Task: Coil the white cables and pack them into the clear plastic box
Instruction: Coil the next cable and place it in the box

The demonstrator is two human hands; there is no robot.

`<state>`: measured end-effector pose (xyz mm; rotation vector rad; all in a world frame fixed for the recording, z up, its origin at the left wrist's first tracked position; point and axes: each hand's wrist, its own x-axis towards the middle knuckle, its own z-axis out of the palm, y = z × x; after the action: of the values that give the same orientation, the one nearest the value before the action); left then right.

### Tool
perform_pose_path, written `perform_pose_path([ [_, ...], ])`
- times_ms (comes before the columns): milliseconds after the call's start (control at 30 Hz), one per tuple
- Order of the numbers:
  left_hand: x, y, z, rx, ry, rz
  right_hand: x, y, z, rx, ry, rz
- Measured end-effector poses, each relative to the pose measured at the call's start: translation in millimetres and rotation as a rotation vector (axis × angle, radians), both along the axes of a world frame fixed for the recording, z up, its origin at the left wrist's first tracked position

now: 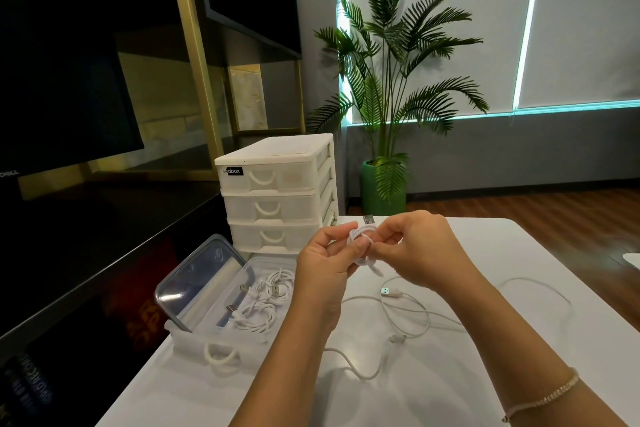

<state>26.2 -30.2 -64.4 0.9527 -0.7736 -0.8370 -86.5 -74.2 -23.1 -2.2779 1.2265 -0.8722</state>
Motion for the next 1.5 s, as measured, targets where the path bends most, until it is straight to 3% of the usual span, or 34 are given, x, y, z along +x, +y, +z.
perform_pose_path([
  [433,-2,0,-5,-0.047,-0.413,0.178,-1,3,1,0.3,-0.201,0.04],
  [633,-4,1,-6,-0.043,-0.519,0.239,1,1,-2,0.41,-0.26,0.035],
  [1500,2,-2,-12,0.057,-0.534,0.357,-6,-4,-4,0.472,-0.406,0.152],
])
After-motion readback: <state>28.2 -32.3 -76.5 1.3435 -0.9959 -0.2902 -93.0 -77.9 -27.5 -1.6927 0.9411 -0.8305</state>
